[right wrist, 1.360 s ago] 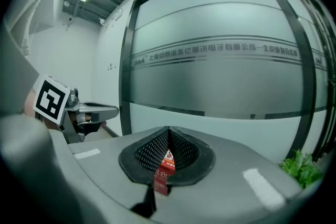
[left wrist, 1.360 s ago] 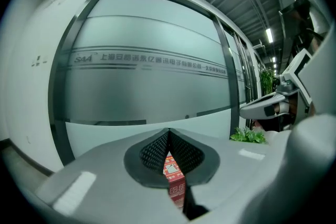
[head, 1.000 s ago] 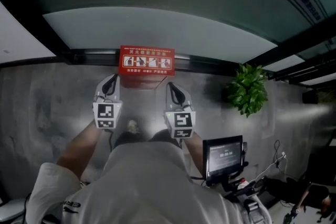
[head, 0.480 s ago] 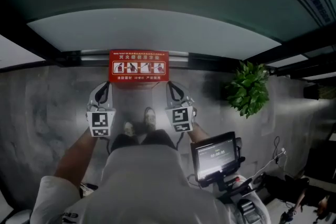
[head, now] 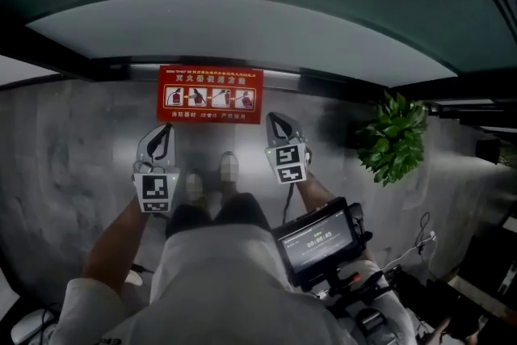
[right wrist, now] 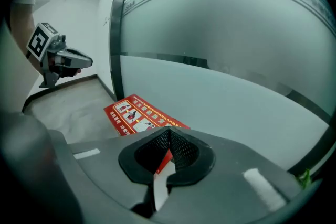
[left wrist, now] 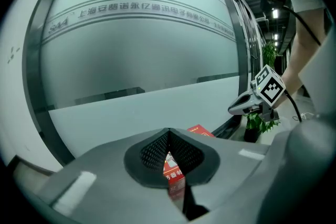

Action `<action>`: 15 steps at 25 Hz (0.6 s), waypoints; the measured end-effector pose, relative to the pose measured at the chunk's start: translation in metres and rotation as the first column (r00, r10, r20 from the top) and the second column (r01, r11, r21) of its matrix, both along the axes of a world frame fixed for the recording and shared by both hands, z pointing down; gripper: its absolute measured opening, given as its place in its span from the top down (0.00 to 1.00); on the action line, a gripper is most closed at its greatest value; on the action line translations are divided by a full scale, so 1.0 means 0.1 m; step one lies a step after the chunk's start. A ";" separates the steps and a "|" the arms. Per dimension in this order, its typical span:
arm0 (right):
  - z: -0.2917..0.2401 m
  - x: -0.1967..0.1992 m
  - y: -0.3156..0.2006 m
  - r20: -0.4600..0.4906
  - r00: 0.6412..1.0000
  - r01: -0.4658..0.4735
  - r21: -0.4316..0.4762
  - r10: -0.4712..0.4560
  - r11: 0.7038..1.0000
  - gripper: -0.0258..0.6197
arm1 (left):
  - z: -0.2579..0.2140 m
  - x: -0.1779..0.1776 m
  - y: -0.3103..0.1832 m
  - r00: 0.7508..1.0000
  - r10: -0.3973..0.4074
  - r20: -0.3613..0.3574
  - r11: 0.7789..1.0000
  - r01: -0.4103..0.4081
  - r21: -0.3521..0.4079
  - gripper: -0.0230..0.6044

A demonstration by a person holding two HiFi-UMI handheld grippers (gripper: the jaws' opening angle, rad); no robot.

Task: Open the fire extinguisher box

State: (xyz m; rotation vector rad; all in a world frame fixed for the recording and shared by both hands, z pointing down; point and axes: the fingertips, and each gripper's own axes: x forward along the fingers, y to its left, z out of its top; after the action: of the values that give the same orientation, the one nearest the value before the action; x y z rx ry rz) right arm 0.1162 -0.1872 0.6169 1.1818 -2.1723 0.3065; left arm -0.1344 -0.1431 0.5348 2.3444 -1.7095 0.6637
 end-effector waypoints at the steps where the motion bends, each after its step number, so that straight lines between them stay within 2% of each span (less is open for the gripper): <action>1: 0.09 0.01 -0.04 -0.005 1.000 0.002 -0.009 -0.002 1.000 0.94 | 0.05 0.01 -0.01 1.000 -0.002 0.001 1.000 0.002 -0.007 0.96; 3: 0.28 0.04 -0.11 -0.048 0.998 0.028 -0.014 -0.029 0.999 0.94 | 0.13 0.05 -0.02 1.000 -0.003 0.003 1.000 0.003 -0.017 0.96; 5: 0.49 0.07 -0.13 -0.134 0.986 0.103 -0.011 -0.104 0.995 0.92 | 0.21 0.08 -0.03 1.000 0.000 0.004 1.000 0.001 -0.026 0.96; 8: 0.79 0.11 -0.12 -0.293 0.926 0.248 -0.009 -0.239 0.969 0.81 | 0.32 0.11 -0.05 1.000 0.001 0.008 0.999 -0.001 -0.042 0.96; 10: 0.96 0.14 -0.13 -0.416 0.851 0.352 -0.004 -0.321 0.936 0.76 | 0.36 0.13 -0.07 1.000 -0.005 0.006 0.998 0.005 -0.056 0.96; 12: 1.11 0.19 -0.13 -0.544 0.743 0.462 -0.005 -0.390 0.887 0.70 | 0.41 0.15 -0.07 1.000 -0.013 0.001 0.997 0.013 -0.074 0.96; 15: 1.31 0.22 -0.13 -0.690 0.574 0.604 -0.007 -0.442 0.797 0.64 | 0.52 0.16 -0.05 1.000 -0.013 0.006 0.997 0.013 -0.080 0.96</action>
State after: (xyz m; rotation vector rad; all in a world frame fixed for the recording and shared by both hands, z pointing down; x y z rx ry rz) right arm 0.1384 -0.1998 0.7481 0.5376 -1.7973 -0.5817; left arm -0.1184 -0.1481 0.5864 2.2780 -1.6668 0.7227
